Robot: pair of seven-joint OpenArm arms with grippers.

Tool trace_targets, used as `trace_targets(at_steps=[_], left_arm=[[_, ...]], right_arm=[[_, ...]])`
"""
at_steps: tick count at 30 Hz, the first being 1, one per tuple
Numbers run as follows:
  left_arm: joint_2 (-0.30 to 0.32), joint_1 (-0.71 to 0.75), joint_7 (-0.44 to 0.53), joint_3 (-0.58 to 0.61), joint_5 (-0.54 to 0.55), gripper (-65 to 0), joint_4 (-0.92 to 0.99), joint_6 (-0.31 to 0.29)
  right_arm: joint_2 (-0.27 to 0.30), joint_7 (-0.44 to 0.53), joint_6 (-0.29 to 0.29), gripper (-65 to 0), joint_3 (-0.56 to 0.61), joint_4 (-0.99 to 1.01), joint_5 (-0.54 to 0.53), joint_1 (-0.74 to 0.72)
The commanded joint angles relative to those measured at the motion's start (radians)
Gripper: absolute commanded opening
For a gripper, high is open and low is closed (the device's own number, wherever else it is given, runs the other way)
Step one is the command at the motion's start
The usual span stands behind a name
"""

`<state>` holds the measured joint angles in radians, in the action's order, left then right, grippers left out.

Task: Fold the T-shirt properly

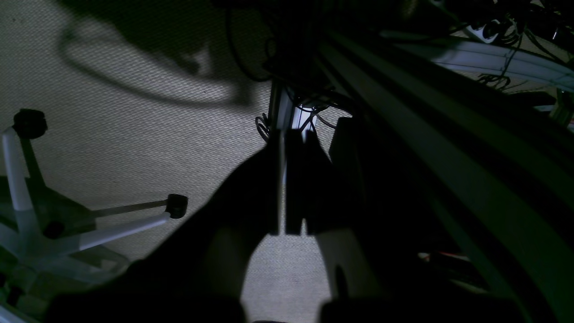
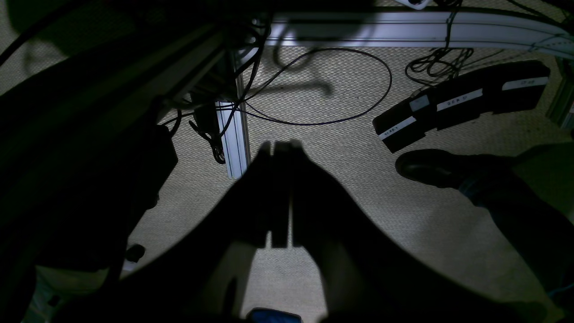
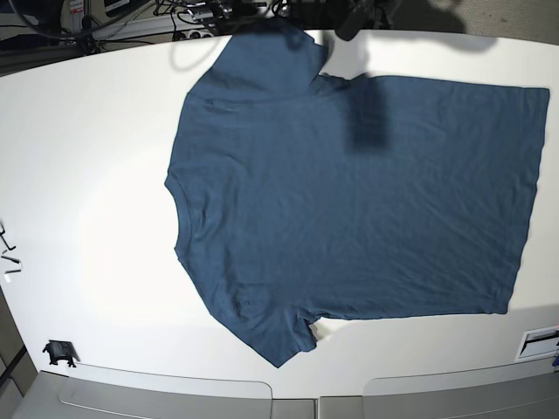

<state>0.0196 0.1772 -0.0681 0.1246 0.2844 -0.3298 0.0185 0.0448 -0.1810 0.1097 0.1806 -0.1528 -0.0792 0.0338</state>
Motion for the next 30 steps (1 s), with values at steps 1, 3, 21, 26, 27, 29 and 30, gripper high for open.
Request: trace_targets(at_steps=[1, 3, 21, 26, 27, 29, 30], left_arm=[[0.000, 0.006, 0.004, 0.001, 0.004, -65.0, -0.006, 0.003], [0.000, 0.006, 0.004, 0.002, 0.004, -65.0, -0.006, 0.003], [0.006, 0.006, 0.005, 0.001, 0.004, -65.0, -0.006, 0.003], [0.016, 0.015, 0.011, 0.001, 0.004, -65.0, -0.006, 0.003], [0.021, 0.018, 0.017, 0.001, 0.004, -65.0, -0.006, 0.003], [0.029, 0.025, 0.024, 0.001, 0.004, -65.0, -0.006, 0.003], [0.034, 0.026, 0.027, 0.001, 0.004, -65.0, -0.006, 0.003]], right_arm=[[0.002, -0.003, 0.007, -65.0, -0.002, -0.005, -0.003, 0.000], [0.002, -0.003, 0.007, -65.0, -0.002, -0.005, -0.002, 0.000], [0.005, -0.003, 0.007, -65.0, -0.002, -0.005, -0.002, 0.000], [0.017, -0.003, 0.007, -65.0, -0.002, -0.005, -0.002, 0.006], [0.022, -0.002, 0.007, -65.0, -0.002, -0.005, -0.002, 0.008], [0.034, -0.002, 0.008, -65.0, -0.002, -0.005, -0.003, 0.013], [0.039, -0.002, 0.007, -65.0, -0.002, -0.005, -0.003, 0.015]])
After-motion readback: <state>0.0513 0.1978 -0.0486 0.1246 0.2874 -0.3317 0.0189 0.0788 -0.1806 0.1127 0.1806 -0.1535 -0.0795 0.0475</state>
